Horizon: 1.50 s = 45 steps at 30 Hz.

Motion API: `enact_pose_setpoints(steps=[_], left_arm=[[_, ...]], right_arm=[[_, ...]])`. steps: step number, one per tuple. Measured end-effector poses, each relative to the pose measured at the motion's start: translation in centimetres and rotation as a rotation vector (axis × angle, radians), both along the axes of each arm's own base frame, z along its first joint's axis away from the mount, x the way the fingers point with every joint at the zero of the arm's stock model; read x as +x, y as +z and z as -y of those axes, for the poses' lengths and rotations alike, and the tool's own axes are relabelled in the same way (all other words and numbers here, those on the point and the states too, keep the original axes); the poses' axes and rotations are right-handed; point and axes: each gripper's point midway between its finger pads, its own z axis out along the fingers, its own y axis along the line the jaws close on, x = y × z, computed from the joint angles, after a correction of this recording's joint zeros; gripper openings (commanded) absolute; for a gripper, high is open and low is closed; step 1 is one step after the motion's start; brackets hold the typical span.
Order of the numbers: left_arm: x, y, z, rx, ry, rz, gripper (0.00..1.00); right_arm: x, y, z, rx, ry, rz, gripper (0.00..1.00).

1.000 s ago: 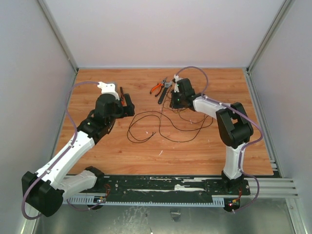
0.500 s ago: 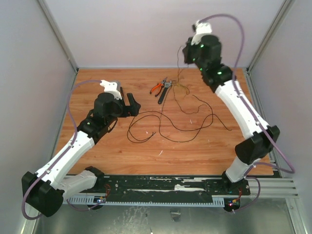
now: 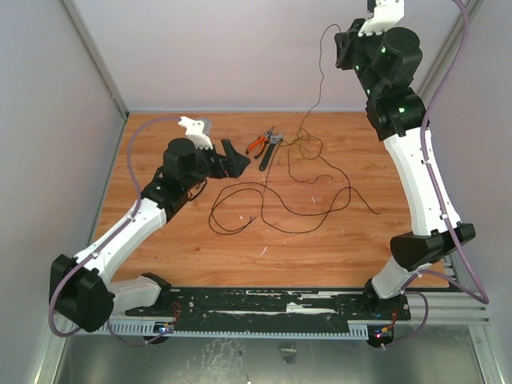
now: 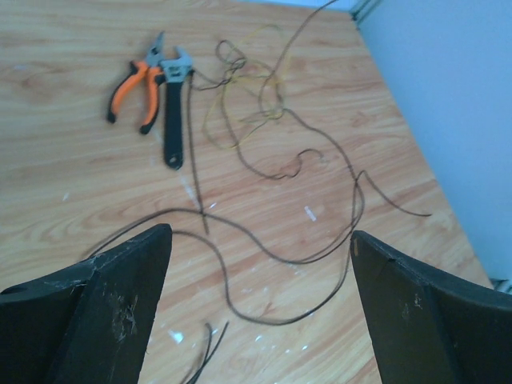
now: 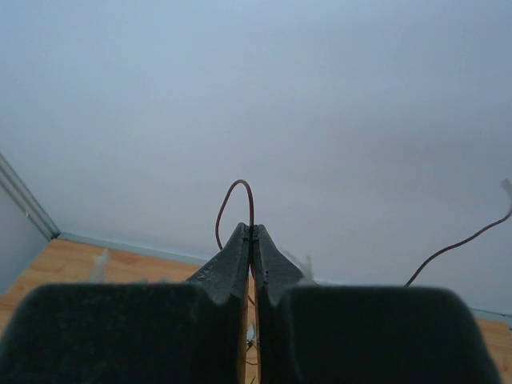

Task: Zip-tie the wires
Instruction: Untie the cable at the center of the board.

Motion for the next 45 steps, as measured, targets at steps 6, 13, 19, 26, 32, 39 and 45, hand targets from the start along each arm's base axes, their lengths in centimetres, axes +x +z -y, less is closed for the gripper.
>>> enact_pose_setpoints(steps=[6, 13, 19, 26, 32, 39, 45], left_arm=[[2.3, 1.9, 3.6, -0.073, -0.088, 0.067, 0.98], [5.3, -1.5, 9.0, -0.077, -0.138, 0.065, 0.98], [9.6, -4.1, 13.9, -0.05, -0.142, 0.075, 0.98], [14.0, -4.5, 18.7, -0.068, -0.161, 0.154, 0.92], [15.7, -4.9, 21.1, -0.076, -0.18, 0.193, 0.76], [17.7, -2.4, 23.1, -0.106, -0.184, 0.269, 0.1], [20.3, 1.2, 23.8, -0.076, -0.17, 0.348, 0.03]], right_arm=[[0.0, -0.4, 0.0, -0.008, 0.012, -0.01, 0.0], [-0.5, 0.3, 0.3, -0.005, 0.008, 0.003, 0.0], [-3.0, 2.6, 1.2, 0.009, 0.006, 0.054, 0.0], [-6.3, 5.1, 2.5, 0.011, -0.006, 0.117, 0.0], [-6.8, 4.5, 2.8, 0.003, -0.011, 0.107, 0.0], [-6.5, 2.6, 2.9, -0.012, -0.023, 0.065, 0.0], [-7.3, 1.6, 6.6, -0.017, -0.155, 0.038, 0.0]])
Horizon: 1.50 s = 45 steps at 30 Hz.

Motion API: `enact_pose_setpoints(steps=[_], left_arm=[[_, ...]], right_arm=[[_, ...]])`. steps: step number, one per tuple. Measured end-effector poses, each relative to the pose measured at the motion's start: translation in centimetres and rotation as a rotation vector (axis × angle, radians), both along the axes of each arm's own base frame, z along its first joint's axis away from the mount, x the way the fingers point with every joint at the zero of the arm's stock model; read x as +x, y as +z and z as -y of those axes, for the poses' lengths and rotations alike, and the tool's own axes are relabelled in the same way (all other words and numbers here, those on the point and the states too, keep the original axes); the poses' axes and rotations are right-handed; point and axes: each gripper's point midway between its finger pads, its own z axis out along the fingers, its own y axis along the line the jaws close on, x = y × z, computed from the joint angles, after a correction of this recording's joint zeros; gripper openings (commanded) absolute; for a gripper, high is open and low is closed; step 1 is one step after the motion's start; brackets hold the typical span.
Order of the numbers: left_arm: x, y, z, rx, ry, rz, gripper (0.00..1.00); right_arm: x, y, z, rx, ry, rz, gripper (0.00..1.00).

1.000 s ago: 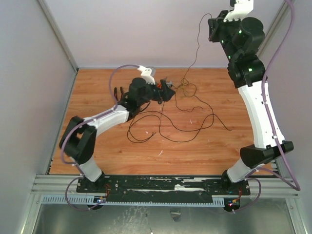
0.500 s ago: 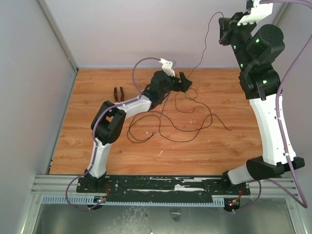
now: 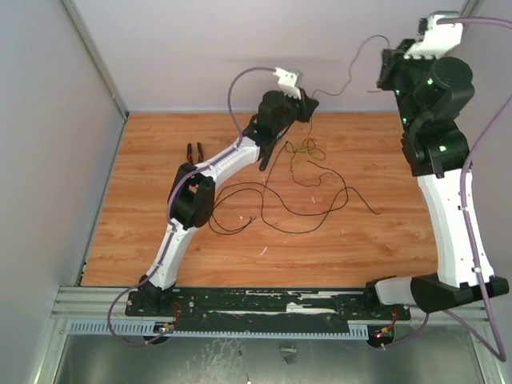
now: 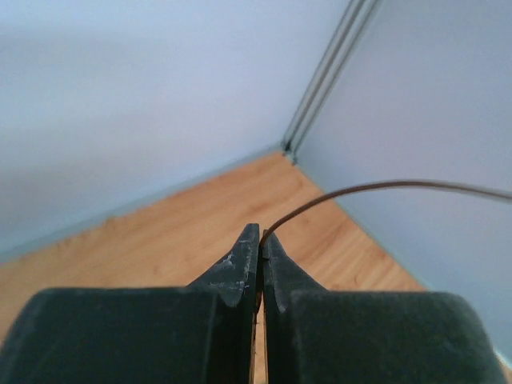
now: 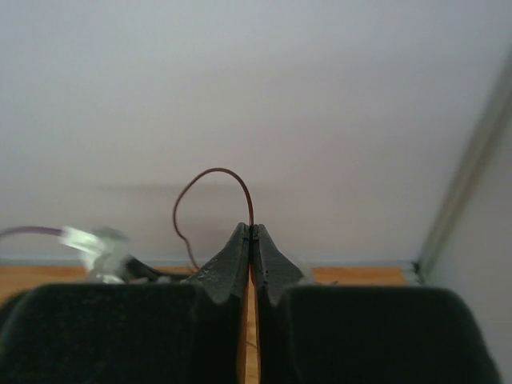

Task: Zip-tie the wires
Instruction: Untie the cable at the center of the board.

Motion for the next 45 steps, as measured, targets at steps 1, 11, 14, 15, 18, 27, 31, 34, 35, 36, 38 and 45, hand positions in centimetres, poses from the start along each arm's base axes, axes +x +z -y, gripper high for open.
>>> enact_pose_setpoints(steps=[1, 11, 14, 15, 18, 27, 31, 34, 35, 36, 38, 45], left_arm=[[0.6, 1.5, 0.1, -0.004, 0.005, 0.02, 0.04], [4.5, 14.9, -9.8, -0.133, 0.135, 0.198, 0.08], [3.9, 13.6, -10.0, -0.131, 0.128, 0.172, 0.1], [3.6, 13.1, -9.5, -0.129, 0.118, 0.165, 0.1], [3.2, 11.8, -8.1, -0.124, 0.087, 0.139, 0.11], [5.2, 10.7, -10.2, -0.125, 0.154, 0.122, 0.14], [7.0, 9.3, -12.3, -0.12, 0.219, 0.109, 0.14], [8.1, 8.0, -13.6, -0.115, 0.261, 0.092, 0.14], [8.4, 7.6, -14.1, -0.116, 0.274, 0.088, 0.14], [8.8, 7.2, -14.4, -0.118, 0.283, 0.083, 0.14], [9.4, 6.4, -15.1, -0.123, 0.296, 0.072, 0.14], [11.0, 3.2, -17.7, -0.123, 0.34, 0.028, 0.15]], right_arm=[[-0.1, -0.5, 1.4, 0.002, -0.039, -0.009, 0.0], [-3.9, -8.5, 14.1, 0.075, -0.426, -0.147, 0.0], [-4.5, -10.0, 14.6, 0.089, -0.435, -0.171, 0.0], [-4.8, -10.2, 15.2, 0.096, -0.45, -0.174, 0.0], [-5.6, -10.7, 16.9, 0.123, -0.493, -0.173, 0.0], [-8.9, -11.4, 22.2, 0.182, -0.645, -0.149, 0.0], [-9.7, -12.2, 24.1, 0.203, -0.697, -0.15, 0.0], [-9.9, -12.9, 25.0, 0.224, -0.714, -0.155, 0.0], [-10.0, -13.0, 25.2, 0.228, -0.721, -0.155, 0.0], [-10.1, -13.1, 25.5, 0.234, -0.73, -0.155, 0.0], [-10.4, -13.2, 26.2, 0.246, -0.749, -0.15, 0.0], [-11.5, -13.7, 28.3, 0.284, -0.813, -0.142, 0.0]])
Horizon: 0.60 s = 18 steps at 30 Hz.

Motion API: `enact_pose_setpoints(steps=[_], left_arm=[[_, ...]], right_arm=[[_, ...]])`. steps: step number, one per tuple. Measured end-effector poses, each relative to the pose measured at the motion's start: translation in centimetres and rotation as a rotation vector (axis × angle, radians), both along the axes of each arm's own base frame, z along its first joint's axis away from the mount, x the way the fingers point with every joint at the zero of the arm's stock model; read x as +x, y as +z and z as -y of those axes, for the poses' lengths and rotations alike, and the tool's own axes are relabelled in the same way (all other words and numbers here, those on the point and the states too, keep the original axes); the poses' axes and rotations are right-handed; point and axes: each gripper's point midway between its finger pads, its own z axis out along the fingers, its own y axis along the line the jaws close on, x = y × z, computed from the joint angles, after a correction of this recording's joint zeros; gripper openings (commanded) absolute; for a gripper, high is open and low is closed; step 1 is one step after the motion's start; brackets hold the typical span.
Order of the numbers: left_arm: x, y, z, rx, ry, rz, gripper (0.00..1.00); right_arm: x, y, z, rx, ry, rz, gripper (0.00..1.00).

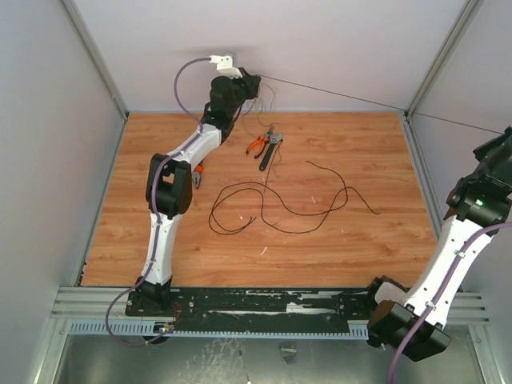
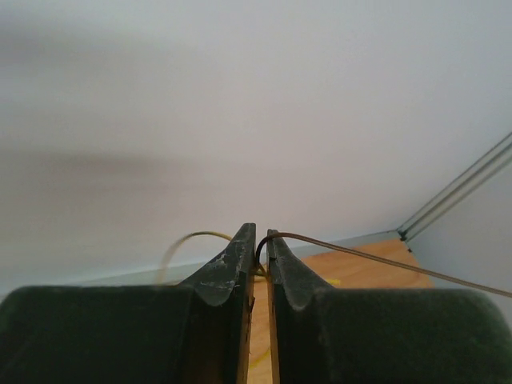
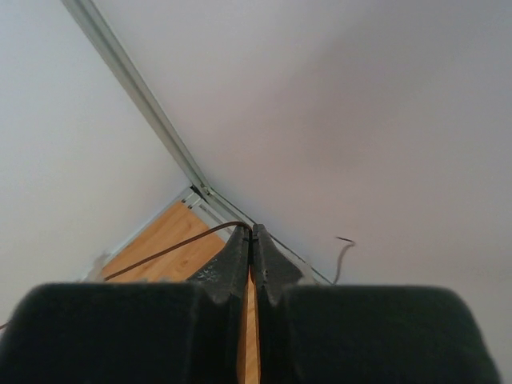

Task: Zip-tie the wires
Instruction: Untie the cable at the center of the board.

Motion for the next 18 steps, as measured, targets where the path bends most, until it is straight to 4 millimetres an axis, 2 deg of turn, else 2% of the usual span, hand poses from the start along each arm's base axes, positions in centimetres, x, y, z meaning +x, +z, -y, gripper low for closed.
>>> enact_pose_setpoints(steps=[3, 7, 10, 13, 18], left_arm=[[0.1, -2.6, -1.0, -0.001, 0.011, -0.037, 0.15], [0.1, -7.8, -3.2, 0.003, 0.033, -0.132, 0.16], [0.0, -10.2, -5.1, 0.006, 0.055, -0.18, 0.16], [-0.1, -10.7, -7.2, -0.003, 0.085, -0.198, 0.14], [-0.3, -8.1, -10.1, -0.023, 0.139, -0.155, 0.13]], right_arm=[[-0.4, 0.0, 0.6, 0.005, -0.021, 0.003, 0.0], [-0.9, -0.1, 1.3, 0.016, -0.045, 0.012, 0.0], [-1.3, -0.1, 1.7, 0.024, -0.062, 0.02, 0.0], [-1.5, -0.1, 1.9, 0.036, -0.075, 0.031, 0.0], [-1.8, 0.1, 2.1, 0.036, -0.087, 0.043, 0.0]])
